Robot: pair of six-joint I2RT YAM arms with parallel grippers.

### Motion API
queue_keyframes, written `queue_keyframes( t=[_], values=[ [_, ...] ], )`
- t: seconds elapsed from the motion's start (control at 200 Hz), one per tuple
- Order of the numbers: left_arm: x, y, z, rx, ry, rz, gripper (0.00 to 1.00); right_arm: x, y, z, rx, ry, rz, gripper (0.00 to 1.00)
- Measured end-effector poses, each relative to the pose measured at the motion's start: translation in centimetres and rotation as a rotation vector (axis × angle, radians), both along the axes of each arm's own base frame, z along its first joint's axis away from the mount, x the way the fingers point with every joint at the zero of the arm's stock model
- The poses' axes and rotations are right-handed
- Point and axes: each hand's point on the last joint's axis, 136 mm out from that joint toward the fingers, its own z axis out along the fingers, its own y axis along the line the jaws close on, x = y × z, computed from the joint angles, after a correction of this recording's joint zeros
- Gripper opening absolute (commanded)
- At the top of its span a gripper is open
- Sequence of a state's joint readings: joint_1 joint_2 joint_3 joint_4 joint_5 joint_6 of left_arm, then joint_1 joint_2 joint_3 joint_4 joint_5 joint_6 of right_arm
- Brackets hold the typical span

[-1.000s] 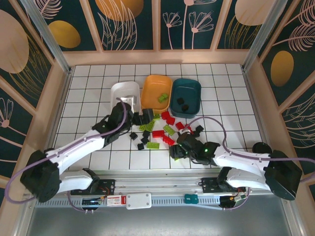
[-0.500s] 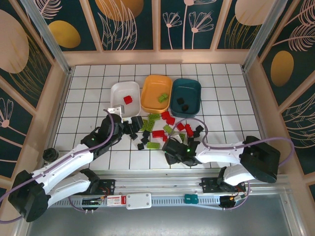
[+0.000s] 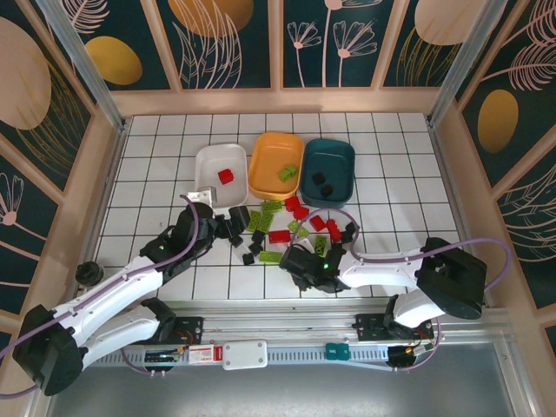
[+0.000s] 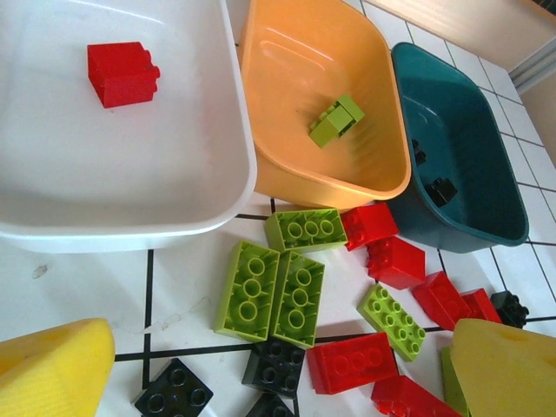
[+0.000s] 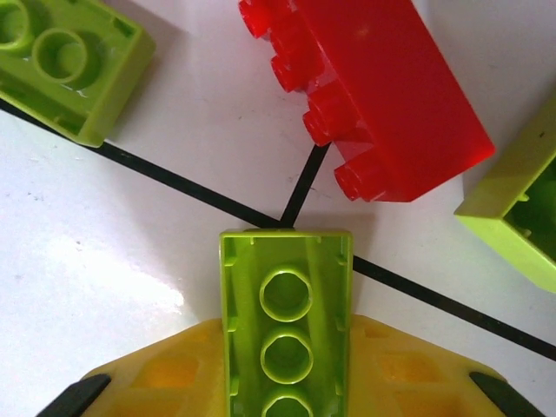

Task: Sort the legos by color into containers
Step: Pick up the lego from the bottom-center of the table, then place the lego in the container.

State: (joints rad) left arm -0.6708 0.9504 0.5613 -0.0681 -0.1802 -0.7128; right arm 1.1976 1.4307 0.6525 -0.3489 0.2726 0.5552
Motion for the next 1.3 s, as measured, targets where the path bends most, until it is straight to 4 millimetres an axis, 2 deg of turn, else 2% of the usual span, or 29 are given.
queue_keyframes(
  t=[0.095, 0.23, 0.375, 0.435, 0.495, 0.551, 0.606, 0.741, 0.806, 0.856, 0.901, 0.961, 1.016, 1.151, 1.301],
  values=[
    [-0.1, 0.5, 0.3, 0.005, -0.009, 0.015, 0.99, 0.6, 1.0, 1.7, 0.044, -0.028, 0.026, 0.21],
    [-0.3, 1.3, 0.6, 0.007, -0.022, 0.047, 0.99, 3.7, 4.0, 7.3, 0.196, -0.106, 0.041, 0.21],
    [-0.8, 2.1, -0.2, 0.011, -0.010, 0.070, 0.99, 10.1, 6.1, 14.2, 0.358, -0.236, 0.002, 0.21],
    [-0.9, 2.2, -0.7, 0.014, 0.002, 0.073, 0.99, 13.2, 6.5, 16.1, 0.395, -0.277, -0.027, 0.21],
    [-1.1, 2.3, -1.3, 0.019, 0.014, 0.073, 0.99, 16.6, 6.7, 17.1, 0.411, -0.309, -0.058, 0.21],
    [-1.2, 2.3, -1.8, 0.026, 0.025, 0.071, 0.99, 19.4, 7.0, 17.0, 0.409, -0.323, -0.084, 0.22],
    [-1.3, 2.2, -2.0, 0.027, 0.032, 0.065, 0.99, 21.9, 7.1, 16.1, 0.394, -0.319, -0.105, 0.22],
    [-1.4, 1.8, -2.8, 0.038, 0.060, 0.044, 0.98, 27.0, 7.1, 12.2, 0.343, -0.275, -0.162, 0.27],
    [-1.5, 1.6, -3.3, 0.047, 0.077, 0.027, 0.96, 28.5, 7.1, 10.3, 0.325, -0.250, -0.178, 0.32],
    [-1.6, 1.4, -3.8, 0.057, 0.091, 0.015, 0.94, 29.5, 7.2, 9.2, 0.316, -0.236, -0.189, 0.44],
    [-1.7, 1.2, -4.3, 0.067, 0.105, 0.003, 0.92, 30.1, 7.4, 8.6, 0.306, -0.225, -0.188, 0.59],
    [-1.8, 1.0, -5.0, 0.083, 0.124, -0.012, 0.91, 30.7, 7.8, 8.3, 0.305, -0.216, -0.189, 0.68],
    [-1.8, 0.9, -5.6, 0.099, 0.141, -0.023, 0.90, 31.1, 8.2, 8.5, 0.308, -0.217, -0.180, 0.70],
    [-2.0, 0.6, -7.7, 0.133, 0.201, -0.045, 0.77, 31.2, 8.5, 9.5, 0.327, -0.226, -0.173, 0.72],
    [-2.2, 0.3, -10.6, 0.168, 0.273, -0.059, 0.75, 29.2, 7.5, 10.0, 0.326, -0.224, -0.168, 0.72]
  ],
)
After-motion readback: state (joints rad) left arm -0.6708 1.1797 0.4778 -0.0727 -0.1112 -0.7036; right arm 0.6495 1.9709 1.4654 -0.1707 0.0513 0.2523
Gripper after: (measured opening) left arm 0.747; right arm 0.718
